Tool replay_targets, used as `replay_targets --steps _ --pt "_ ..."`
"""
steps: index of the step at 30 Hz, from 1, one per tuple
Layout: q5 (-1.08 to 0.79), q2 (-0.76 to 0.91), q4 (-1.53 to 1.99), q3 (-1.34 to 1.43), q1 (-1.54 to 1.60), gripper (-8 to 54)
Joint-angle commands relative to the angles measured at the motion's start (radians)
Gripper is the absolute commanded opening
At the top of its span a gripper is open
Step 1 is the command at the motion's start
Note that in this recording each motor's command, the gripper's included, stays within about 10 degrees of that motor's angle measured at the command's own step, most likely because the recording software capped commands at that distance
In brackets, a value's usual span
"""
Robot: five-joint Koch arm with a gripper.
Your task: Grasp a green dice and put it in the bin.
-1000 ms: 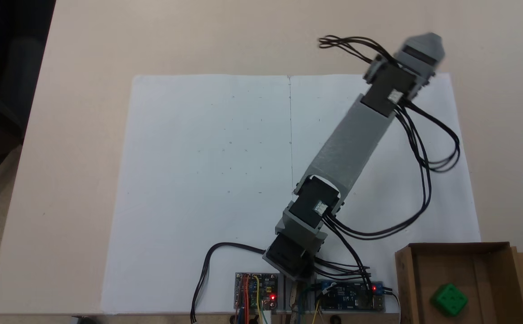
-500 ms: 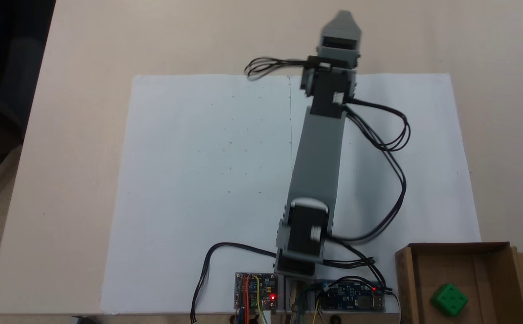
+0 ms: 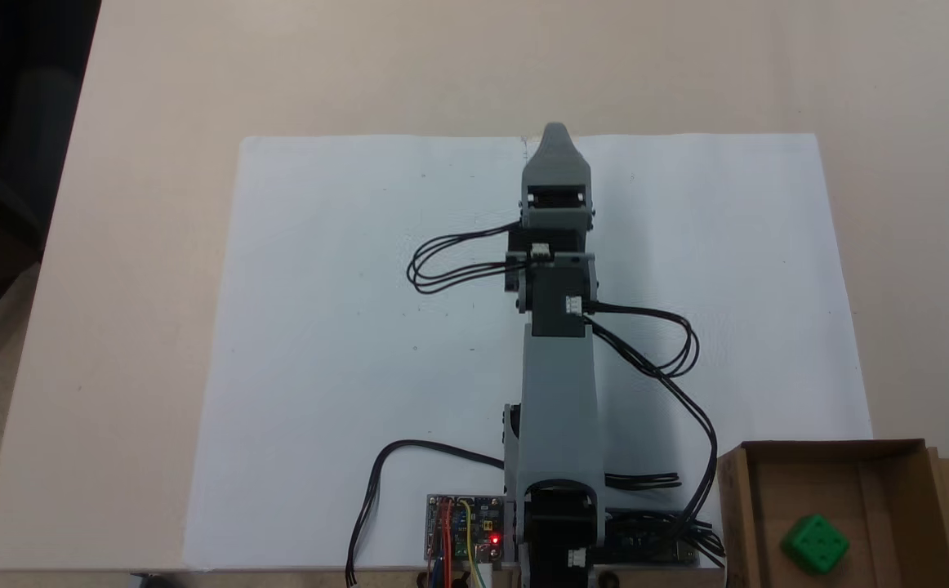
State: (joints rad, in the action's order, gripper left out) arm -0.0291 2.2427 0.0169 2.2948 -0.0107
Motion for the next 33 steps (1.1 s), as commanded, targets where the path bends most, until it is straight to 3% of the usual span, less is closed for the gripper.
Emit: replay_targets --steps 1,11,33 --pt "-0.026 0.089 -0.168 0.034 -0.023 44.5" --pt "-0.032 0.13 -0.497 0.448 -0.1 44.7" --pt "-0.04 0.129 -1.17 0.834 0.017 44.3"
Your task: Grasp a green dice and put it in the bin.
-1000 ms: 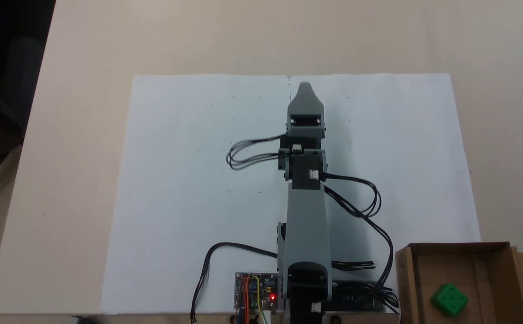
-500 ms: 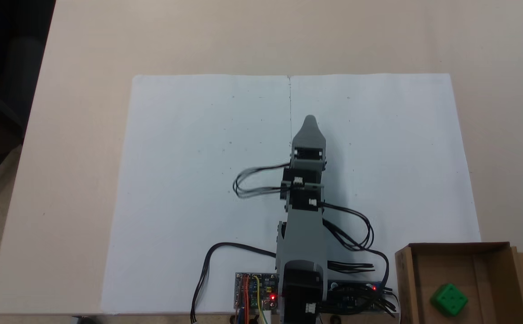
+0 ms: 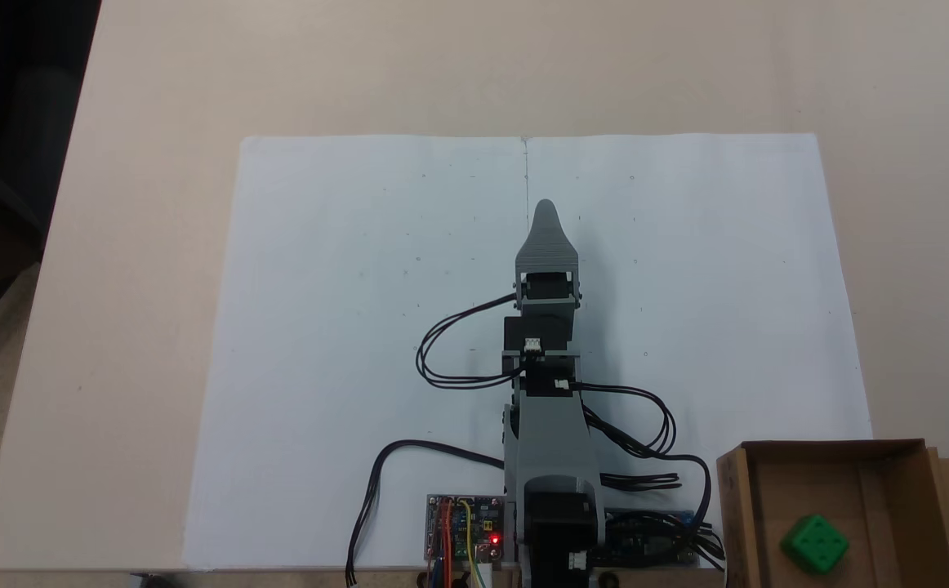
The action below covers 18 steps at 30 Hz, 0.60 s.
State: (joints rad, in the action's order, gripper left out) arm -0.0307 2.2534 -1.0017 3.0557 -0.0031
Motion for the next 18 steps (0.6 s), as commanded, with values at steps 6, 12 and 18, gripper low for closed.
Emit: replay_targets --steps 6,12,18 --pt "-0.038 0.118 -0.268 0.074 0.009 44.4" --pt "-0.037 0.117 -0.276 0.075 -0.014 44.6" --pt "-0.037 0.117 -0.285 0.074 -0.014 44.8"
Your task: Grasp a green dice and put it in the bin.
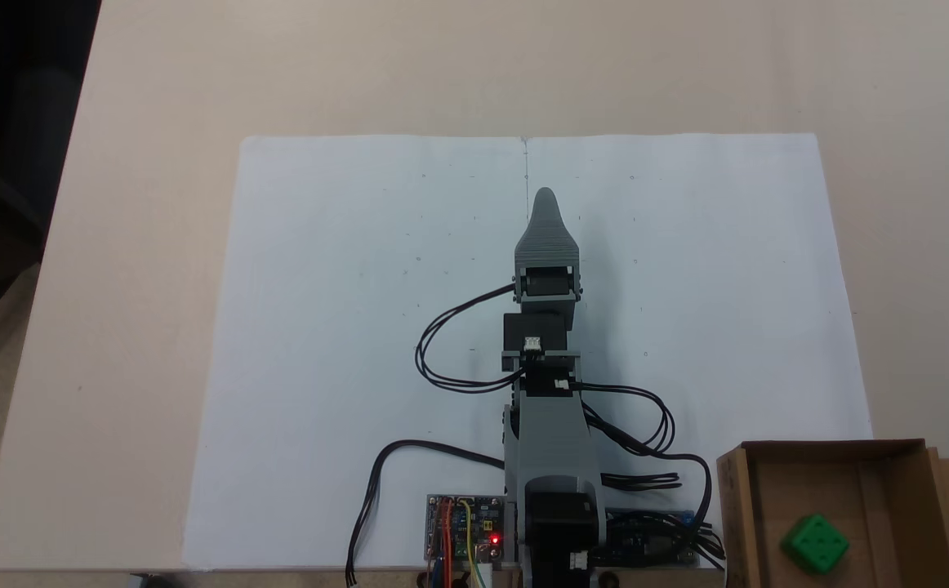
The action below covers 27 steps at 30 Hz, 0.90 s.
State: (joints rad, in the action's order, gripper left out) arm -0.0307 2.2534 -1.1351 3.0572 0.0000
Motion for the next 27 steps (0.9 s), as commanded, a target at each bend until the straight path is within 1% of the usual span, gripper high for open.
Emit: replay_targets --steps 1,17,23,27 --pt "-0.037 0.117 -0.152 0.072 -0.017 44.8" --pt "-0.034 0.115 -0.155 0.072 -0.041 45.4" --pt "-0.031 0.117 -0.156 0.074 -0.041 47.1" --pt "-0.031 0.117 -0.161 0.072 -0.041 47.1"
